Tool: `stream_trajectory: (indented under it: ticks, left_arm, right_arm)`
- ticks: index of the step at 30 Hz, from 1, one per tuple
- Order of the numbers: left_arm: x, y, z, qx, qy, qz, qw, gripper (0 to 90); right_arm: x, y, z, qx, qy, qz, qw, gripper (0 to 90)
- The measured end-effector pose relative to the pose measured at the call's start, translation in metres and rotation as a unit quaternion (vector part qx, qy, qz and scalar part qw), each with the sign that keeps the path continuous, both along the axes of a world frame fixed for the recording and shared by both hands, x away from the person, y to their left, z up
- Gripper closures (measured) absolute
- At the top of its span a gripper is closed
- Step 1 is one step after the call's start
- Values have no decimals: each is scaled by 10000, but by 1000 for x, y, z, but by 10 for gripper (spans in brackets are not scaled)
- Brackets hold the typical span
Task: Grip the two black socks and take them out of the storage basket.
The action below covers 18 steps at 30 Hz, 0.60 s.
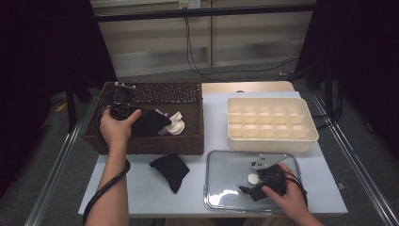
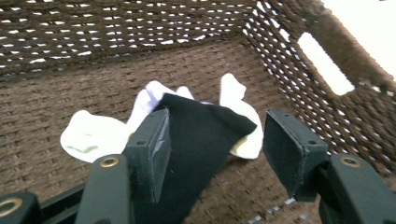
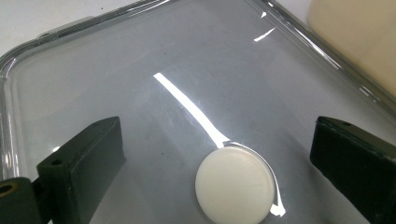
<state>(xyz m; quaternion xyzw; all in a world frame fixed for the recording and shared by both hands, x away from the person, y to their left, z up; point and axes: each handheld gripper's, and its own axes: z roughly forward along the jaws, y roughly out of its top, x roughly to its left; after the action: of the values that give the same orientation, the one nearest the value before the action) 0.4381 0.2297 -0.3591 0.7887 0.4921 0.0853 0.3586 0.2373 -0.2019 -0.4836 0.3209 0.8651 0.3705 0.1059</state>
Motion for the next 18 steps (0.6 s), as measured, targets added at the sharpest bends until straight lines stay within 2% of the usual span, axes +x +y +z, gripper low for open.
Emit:
stream_trajectory:
  ticks: [3, 5, 6, 7, 10, 15, 18]
  left_arm:
    - [6, -2, -6, -8, 16, 86, 10000, 430]
    - [9, -2, -9, 98, 52, 52, 9999, 434]
    - [11, -4, -11, 47, 41, 113, 9999, 446]
    - [13, -4, -13, 122, 35, 120, 9998, 448]
    - [18, -5, -15, 176, 1, 107, 9998, 452]
    - [28, -8, -20, 115, -23, 153, 9998, 443]
    - [33, -12, -23, 225, 26, 137, 9997, 450]
  right_arm:
    - [0, 0, 0, 1, 1, -2, 10000, 24]
    - [0, 0, 0, 1, -5, 5, 10000, 24]
    - [0, 0, 0, 1, -4, 6, 10000, 24]
    - [0, 0, 0, 2, -6, 6, 10000, 24]
    - [0, 0, 0, 2, -6, 6, 10000, 24]
    - [0, 0, 0, 22, 0, -25, 10000, 24]
    - [0, 0, 0, 22, -2, -27, 10000, 24]
